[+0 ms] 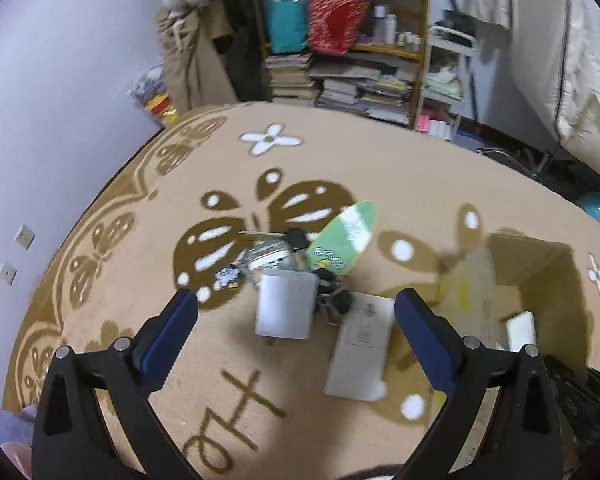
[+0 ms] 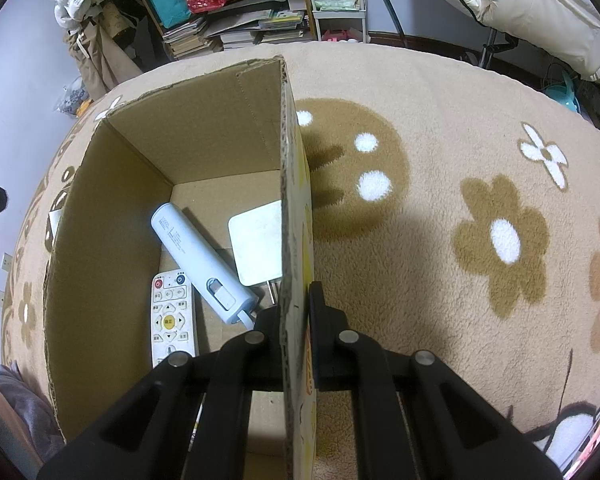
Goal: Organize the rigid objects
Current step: 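Move the left tool back to the items and grasp the grey power bank, then lift the grey power bank with the left tool and carry it over the box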
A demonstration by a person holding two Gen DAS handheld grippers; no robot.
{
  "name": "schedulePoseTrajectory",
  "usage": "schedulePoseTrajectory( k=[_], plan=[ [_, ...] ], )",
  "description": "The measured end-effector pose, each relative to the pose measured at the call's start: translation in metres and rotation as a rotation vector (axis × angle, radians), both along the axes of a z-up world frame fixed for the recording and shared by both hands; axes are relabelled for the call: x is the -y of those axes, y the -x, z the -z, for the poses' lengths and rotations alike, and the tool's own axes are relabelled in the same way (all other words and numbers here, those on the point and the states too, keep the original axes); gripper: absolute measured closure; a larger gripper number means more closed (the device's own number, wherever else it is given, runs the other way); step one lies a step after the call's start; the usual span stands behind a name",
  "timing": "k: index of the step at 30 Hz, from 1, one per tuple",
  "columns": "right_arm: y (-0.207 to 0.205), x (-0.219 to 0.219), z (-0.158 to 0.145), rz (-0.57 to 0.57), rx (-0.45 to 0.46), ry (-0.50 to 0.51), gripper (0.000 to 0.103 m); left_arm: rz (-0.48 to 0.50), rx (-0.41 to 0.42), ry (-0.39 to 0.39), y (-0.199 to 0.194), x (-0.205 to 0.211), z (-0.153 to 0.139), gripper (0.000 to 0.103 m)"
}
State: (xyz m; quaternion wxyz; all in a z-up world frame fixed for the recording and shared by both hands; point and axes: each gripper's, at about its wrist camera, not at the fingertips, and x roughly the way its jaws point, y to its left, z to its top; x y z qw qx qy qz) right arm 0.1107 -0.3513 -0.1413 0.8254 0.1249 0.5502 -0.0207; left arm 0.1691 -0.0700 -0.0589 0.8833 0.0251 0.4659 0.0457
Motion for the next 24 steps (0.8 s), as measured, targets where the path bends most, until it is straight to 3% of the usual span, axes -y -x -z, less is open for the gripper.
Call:
schedulePoseTrajectory(
  k=[5,17,24],
  plan=[
    [0.000,0.000,0.000,0.001,0.000,-0.001,0.094,-0.022,-0.050,0.039,-0.016,-0.017,0.027,0.005],
    [-0.001,-0.001,0.001,-0.001,0.000,0.002,0.094,-0.066,-0.098,-0.035,-0.043,-0.022,0.083,0.005],
    [-0.001,-0.001,0.001,0.000,-0.001,0.001,0.094,-0.107,-0.086,-0.084,-0.048,-0.020,0.099,0.015]
  ],
)
